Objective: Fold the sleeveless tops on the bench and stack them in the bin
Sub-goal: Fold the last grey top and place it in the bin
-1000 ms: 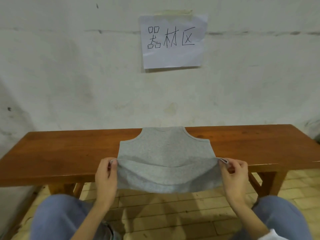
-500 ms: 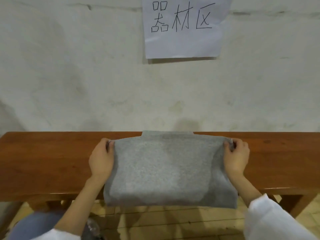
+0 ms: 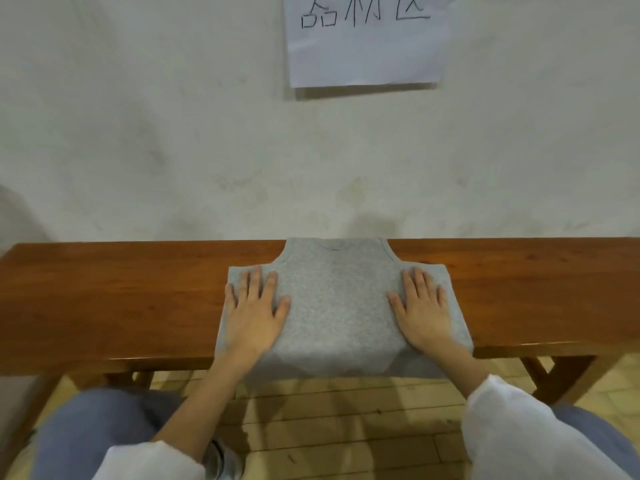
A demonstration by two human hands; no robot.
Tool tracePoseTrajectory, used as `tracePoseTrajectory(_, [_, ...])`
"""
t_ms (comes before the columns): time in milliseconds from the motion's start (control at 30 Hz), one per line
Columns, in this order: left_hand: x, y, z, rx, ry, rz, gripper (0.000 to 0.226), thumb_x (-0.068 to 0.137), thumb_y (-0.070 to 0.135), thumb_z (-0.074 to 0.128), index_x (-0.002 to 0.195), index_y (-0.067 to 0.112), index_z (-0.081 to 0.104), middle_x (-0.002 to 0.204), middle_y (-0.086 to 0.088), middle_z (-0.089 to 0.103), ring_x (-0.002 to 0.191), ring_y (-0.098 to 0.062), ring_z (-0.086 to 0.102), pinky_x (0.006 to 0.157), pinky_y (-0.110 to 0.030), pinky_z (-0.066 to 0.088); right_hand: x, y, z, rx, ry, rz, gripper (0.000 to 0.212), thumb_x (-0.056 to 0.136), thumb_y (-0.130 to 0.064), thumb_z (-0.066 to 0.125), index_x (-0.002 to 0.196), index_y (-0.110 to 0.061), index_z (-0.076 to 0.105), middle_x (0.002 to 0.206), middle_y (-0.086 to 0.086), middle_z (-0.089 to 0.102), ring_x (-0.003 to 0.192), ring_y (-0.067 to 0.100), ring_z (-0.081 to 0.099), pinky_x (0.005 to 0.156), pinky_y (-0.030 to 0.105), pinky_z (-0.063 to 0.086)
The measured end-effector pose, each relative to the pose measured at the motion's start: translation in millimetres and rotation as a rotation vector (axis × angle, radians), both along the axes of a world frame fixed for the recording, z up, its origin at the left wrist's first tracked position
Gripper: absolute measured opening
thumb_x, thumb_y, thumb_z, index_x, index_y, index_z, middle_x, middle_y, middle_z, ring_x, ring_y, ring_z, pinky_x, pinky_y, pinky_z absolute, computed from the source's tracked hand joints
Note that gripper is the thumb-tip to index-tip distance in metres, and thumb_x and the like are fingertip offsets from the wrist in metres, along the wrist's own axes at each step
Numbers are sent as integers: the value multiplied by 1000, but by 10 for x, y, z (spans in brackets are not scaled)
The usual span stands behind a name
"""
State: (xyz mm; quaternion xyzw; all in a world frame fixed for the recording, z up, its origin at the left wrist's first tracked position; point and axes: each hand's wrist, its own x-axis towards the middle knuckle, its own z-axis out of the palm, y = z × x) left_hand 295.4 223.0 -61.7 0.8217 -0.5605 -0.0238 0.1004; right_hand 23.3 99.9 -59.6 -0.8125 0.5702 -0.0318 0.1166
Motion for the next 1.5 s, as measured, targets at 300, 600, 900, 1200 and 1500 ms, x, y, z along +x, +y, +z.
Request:
tracePoseTrajectory(300, [-777,922,-202,-179,649,-219,17,89,10,60,85,26,60,74,8,64,70,-7,61,63,-17,48,-63,1269,0,111,-657,-72,13,93,-34,55,88,-23,61,82,-10,59,73,2,55,72,25,51])
tracePoseTrajectory(600, [-662,1054,-310,-321,2111,769,11,85,-4,52,81,5,58,78,-12,58,75,-25,53,70,-38,42,-226,1329,-192,1050,-1628,-821,50,93,-47,48,127,-11,43,127,12,50,125,32,45,106,48,35])
tracePoseTrajectory(900, [-529,1149,-209,-525,2285,850,29,76,15,67,103,11,59,88,-10,55,76,-20,49,75,-31,41,-326,1266,-175,995,-2074,-1040,101,30,-15,95,121,-15,51,118,12,59,108,30,57,93,40,47])
tracePoseTrajectory(1200, [-530,1217,-280,-406,2144,779,12,92,16,56,104,16,59,86,-9,69,86,-23,57,79,-35,45,-472,1271,-146,897,-1934,-907,32,86,-17,64,115,-14,52,115,13,60,103,27,59,66,36,60])
tracePoseTrajectory(1500, [-591,1175,-226,-518,2266,816,17,93,16,55,110,16,56,106,-17,67,105,-34,57,106,-49,37,-362,1336,-68,815,-1853,-985,26,94,-21,55,117,-13,48,116,12,58,94,25,58,85,39,54])
